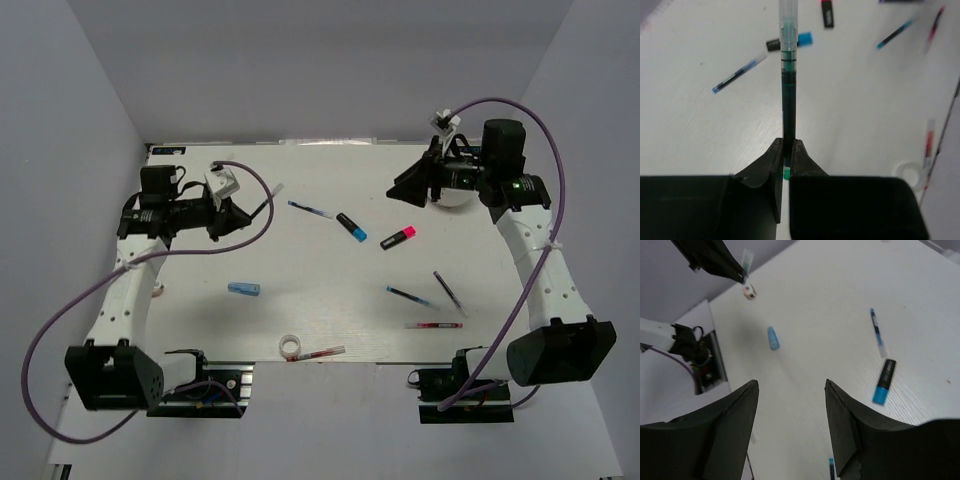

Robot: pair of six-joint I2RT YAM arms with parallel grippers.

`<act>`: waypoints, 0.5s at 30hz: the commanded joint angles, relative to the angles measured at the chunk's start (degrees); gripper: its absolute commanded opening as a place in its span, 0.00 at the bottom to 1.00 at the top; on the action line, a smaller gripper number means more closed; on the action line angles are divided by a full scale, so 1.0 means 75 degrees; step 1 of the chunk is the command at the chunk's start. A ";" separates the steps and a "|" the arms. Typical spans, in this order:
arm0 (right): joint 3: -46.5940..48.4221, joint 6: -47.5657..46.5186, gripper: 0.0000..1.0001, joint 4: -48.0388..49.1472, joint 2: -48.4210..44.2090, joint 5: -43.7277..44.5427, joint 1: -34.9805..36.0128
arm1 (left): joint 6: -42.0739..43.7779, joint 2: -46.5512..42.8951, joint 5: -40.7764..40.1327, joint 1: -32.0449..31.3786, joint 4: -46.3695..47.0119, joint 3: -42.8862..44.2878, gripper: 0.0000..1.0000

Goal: Sort the stationery into containers
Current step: Pick up the pen from the center of the board.

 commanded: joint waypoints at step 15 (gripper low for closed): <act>0.1981 0.2003 0.81 0.1744 0.1426 -0.0803 0.2722 | -0.4120 -0.0805 0.2916 -0.0666 0.1028 -0.0339 0.00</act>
